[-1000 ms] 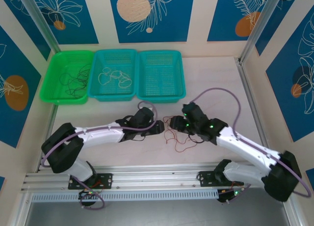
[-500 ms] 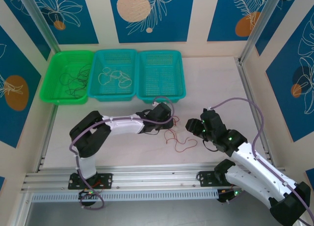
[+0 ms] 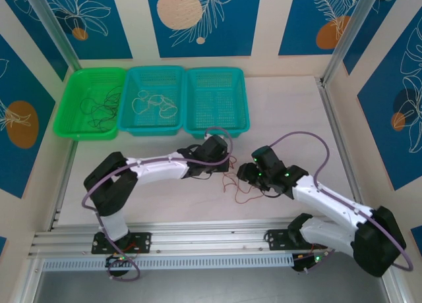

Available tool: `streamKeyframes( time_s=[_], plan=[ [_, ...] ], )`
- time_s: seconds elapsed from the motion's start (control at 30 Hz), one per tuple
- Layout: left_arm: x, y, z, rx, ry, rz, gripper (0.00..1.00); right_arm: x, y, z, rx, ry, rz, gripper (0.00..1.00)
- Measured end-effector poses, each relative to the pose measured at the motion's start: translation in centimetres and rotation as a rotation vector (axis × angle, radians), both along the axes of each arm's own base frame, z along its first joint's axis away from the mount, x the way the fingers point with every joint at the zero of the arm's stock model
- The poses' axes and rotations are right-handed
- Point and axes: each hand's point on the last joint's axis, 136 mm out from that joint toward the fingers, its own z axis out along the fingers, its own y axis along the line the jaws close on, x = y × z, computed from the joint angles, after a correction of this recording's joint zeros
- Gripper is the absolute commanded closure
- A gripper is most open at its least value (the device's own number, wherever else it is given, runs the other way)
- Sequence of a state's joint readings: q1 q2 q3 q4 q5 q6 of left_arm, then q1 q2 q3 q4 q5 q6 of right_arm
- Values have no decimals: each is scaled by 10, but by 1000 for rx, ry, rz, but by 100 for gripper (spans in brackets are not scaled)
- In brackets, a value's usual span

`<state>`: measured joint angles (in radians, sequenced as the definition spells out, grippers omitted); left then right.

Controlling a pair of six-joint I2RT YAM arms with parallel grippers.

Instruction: Untangle the cables

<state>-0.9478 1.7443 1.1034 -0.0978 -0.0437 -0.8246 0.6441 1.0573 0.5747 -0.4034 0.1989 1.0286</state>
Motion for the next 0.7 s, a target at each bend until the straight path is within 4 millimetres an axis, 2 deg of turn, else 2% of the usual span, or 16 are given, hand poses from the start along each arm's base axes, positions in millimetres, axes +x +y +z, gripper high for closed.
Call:
streamKeyframes(
  time_s=[0.1,0.2,0.27,0.3,0.37,0.43,0.57,0.7],
  plan=[
    [-6,-2,22,-48,-18,-35,100,6,14,-9,40,35,-6,45],
    [-13,1,33,-75,-23,-54,100,11,24,-19,71,67,-17,49],
    [-17,6,38,-86,-26,-59,100,13,26,-28,70,92,-30,59],
    [-19,9,40,-90,-29,-59,100,13,25,-34,63,110,-40,67],
    [-23,14,49,-106,-43,-60,100,12,21,-44,46,145,-73,79],
    [-26,20,63,-132,-64,-58,100,13,13,-51,30,167,-116,86],
    [-25,38,99,-185,-123,-39,100,11,-8,-63,-1,195,-202,92],
    [-13,75,128,-217,-185,30,100,10,-26,-61,-15,184,-260,94]
  ],
)
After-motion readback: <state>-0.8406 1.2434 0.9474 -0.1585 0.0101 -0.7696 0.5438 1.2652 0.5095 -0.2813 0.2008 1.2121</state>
